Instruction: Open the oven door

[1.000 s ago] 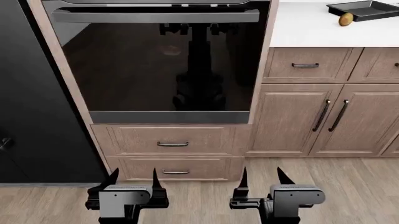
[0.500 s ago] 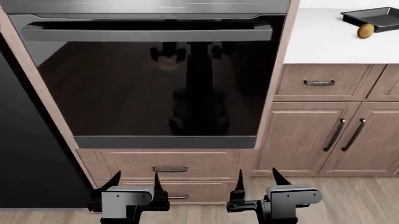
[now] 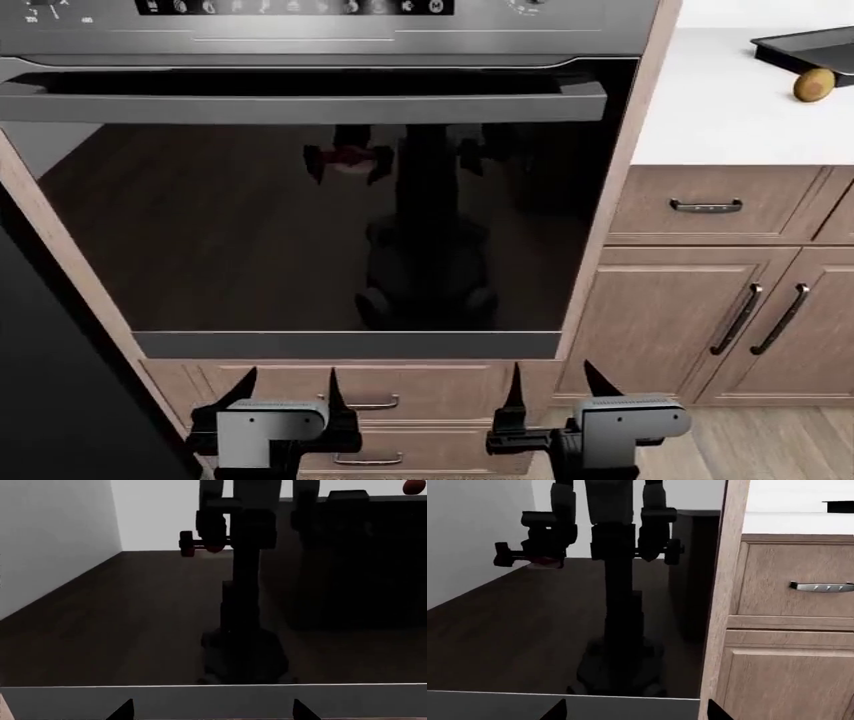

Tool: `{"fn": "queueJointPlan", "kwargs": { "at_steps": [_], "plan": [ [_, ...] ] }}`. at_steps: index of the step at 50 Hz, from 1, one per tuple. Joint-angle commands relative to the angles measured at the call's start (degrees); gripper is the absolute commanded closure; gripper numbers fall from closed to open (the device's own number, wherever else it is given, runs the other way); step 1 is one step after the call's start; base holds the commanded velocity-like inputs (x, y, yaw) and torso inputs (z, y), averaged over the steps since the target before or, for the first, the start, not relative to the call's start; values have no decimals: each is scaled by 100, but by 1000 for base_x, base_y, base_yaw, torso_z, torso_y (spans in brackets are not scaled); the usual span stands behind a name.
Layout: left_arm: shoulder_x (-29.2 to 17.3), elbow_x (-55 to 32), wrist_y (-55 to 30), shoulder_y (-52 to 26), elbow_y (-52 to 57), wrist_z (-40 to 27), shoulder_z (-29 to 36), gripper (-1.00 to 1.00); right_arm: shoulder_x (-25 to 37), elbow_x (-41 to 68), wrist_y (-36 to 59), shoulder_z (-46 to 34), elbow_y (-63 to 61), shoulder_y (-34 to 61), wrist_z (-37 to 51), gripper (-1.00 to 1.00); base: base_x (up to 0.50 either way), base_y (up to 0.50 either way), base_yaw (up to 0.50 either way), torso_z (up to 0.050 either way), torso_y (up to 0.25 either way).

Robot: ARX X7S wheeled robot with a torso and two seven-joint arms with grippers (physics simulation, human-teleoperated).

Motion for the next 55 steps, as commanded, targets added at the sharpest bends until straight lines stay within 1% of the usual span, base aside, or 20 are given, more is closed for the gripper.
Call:
{"fn": "queueJointPlan", "kwargs": {
  "at_steps": [1,3,46,55],
  "plan": [
    [-55,-36,-6,-13,-17,-106,63,-100,44,52,69,-69,2,17,110,-100,0,0,0,0,0],
    [-64,-39,0,-19,-31,-120,73,-100,59,26,99,-82,-38,15,153,-100,0,0,0,0,0],
    [-220,-163,81,-51,-86,-351,265,-100,247,110,-97,-332,-30,11,297,-100,0,0,500,0,0],
    [-241,-188,26,-46,-35,-409,303,-100,254,306,-92,-315,-10,10,260,-100,0,0,25,0,0]
  ]
}}
